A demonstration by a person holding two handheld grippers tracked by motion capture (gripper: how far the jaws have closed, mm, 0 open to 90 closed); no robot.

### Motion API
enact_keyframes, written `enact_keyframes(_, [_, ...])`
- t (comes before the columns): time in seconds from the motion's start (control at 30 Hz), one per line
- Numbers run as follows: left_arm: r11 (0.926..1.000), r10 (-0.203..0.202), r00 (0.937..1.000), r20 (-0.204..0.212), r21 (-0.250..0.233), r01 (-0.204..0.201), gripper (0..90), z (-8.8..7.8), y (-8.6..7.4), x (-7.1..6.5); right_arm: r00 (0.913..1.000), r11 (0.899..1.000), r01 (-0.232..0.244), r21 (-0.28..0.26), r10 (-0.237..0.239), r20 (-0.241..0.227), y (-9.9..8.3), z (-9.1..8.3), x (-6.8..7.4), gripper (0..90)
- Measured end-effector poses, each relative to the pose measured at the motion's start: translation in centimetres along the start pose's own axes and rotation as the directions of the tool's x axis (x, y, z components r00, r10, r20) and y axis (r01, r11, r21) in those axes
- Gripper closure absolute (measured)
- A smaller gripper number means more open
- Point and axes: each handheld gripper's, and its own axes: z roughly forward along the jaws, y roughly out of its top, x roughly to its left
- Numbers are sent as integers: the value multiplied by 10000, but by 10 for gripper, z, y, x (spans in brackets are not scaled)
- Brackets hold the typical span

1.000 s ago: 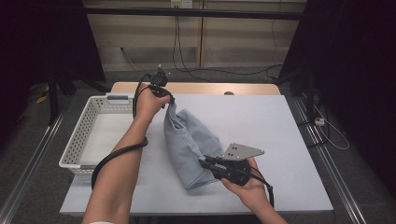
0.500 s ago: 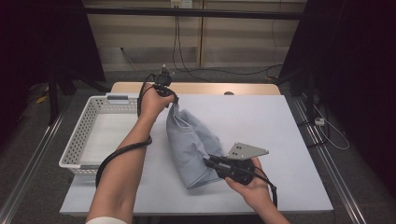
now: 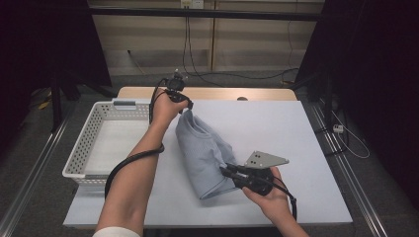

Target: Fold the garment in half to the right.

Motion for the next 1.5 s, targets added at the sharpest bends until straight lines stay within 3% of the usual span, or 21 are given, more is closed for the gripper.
enact_keyframes(0.73, [10000,-48,9998,185,-85,50,493,-8,-13,4,9992,9996,-155,246,146,371,-11,-3,-14,805])
enact_keyframes(1.5, [9996,-226,9990,396,-181,234,389,-20,-31,9,9982,9987,31,501,-61,593,-24,-6,-22,803])
